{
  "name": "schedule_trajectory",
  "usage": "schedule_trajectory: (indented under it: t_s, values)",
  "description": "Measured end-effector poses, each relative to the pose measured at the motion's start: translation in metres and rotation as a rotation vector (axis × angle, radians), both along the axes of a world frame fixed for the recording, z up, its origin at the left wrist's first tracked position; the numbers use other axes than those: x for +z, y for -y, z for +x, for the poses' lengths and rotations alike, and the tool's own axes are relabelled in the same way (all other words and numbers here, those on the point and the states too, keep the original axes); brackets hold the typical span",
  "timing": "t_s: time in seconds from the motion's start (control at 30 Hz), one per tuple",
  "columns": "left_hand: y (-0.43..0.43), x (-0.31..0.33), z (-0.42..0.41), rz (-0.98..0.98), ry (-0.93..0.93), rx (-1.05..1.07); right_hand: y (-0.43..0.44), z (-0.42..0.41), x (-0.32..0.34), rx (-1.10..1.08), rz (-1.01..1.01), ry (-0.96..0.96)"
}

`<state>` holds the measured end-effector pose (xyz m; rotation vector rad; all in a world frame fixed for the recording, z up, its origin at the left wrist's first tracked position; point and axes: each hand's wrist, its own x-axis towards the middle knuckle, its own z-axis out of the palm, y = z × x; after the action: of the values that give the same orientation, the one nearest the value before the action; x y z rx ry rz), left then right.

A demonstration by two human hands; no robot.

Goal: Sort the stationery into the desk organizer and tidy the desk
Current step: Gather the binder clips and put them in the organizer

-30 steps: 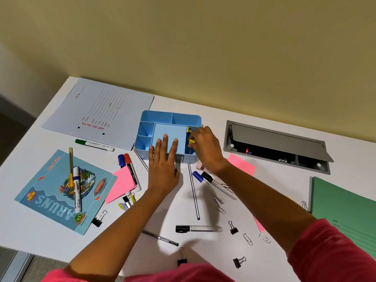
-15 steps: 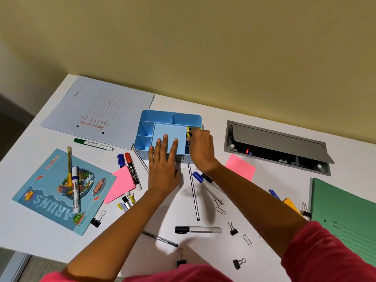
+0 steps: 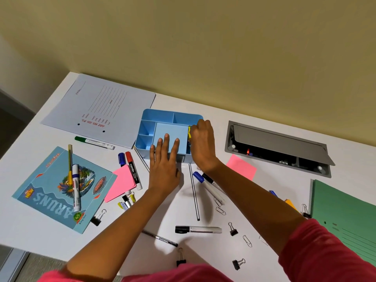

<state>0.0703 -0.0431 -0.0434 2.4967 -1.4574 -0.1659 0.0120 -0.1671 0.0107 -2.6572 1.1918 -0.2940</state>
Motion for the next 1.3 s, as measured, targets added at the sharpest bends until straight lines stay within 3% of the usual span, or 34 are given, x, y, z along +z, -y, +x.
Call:
schedule_trajectory:
  t_s: [0.37, 0.63, 0.8, 0.93, 1.2, 1.3]
  values:
    - [0.000, -0.001, -0.001, -0.002, -0.003, 0.006, 0.012, -0.004, -0.008, 0.074, 0.037, -0.020]
    - [-0.001, -0.001, 0.001, 0.006, -0.012, -0.010, 0.007, -0.020, -0.001, -0.078, 0.177, 0.255]
    - [-0.010, 0.010, 0.000, -0.151, -0.065, -0.045, -0.002, -0.030, 0.001, -0.144, 0.149, 0.356]
    - [-0.038, 0.014, -0.010, -0.215, -0.051, -0.026, -0.009, -0.038, -0.008, -0.120, 0.159, 0.309]
    - [-0.127, 0.001, -0.011, -0.214, -0.093, 0.250, -0.046, -0.041, -0.020, 0.053, 0.127, 0.295]
    - [-0.150, -0.003, -0.005, -0.153, -0.170, 0.506, -0.072, -0.041, -0.024, 0.135, 0.105, 0.323]
